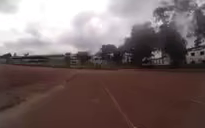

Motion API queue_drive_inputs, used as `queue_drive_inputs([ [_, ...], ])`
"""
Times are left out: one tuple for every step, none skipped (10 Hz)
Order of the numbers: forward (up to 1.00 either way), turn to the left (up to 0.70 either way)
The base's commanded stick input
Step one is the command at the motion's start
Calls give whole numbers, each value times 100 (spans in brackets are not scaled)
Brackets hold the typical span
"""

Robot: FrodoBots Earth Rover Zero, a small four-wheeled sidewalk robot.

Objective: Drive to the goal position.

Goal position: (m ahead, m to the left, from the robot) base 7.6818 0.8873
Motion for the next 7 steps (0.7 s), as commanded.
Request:
queue_drive_inputs([
  [100, 8],
  [100, 21],
  [100, 31],
  [100, 38],
  [100, 16],
  [100, 0],
  [100, 0],
])
